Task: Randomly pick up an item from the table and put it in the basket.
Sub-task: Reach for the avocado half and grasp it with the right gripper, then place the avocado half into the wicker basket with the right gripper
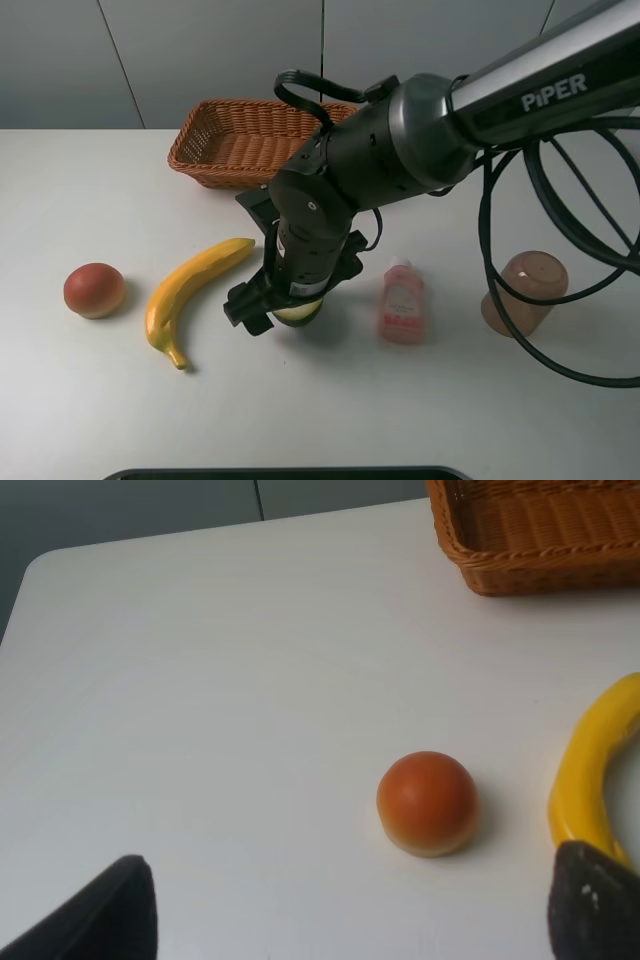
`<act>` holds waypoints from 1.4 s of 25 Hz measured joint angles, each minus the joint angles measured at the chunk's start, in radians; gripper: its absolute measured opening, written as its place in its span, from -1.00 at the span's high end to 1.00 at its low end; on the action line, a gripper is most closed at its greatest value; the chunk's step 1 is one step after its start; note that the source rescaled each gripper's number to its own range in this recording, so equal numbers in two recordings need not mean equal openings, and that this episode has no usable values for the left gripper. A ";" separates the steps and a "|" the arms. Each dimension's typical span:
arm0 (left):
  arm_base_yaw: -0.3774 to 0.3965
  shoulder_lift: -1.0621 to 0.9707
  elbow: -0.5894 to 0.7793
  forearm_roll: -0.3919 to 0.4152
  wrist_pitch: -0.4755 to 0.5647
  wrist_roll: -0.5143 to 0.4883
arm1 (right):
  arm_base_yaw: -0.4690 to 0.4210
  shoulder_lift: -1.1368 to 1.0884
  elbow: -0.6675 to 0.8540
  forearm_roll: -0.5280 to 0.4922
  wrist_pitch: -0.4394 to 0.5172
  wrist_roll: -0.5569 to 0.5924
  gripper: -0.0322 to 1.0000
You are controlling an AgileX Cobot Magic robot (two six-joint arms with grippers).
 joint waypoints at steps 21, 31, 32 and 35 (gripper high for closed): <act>0.000 0.000 0.000 0.000 0.000 0.000 | 0.000 -0.028 -0.006 -0.017 0.033 0.014 0.94; 0.000 0.000 0.000 0.000 0.000 0.002 | 0.000 -0.273 -0.262 -0.285 0.286 0.038 0.94; 0.000 0.000 0.000 0.000 0.000 0.002 | -0.003 -0.283 -0.293 -0.325 0.291 0.040 0.94; 0.000 0.000 0.000 0.000 0.000 0.002 | -0.033 -0.295 -0.365 -0.403 0.280 0.040 0.94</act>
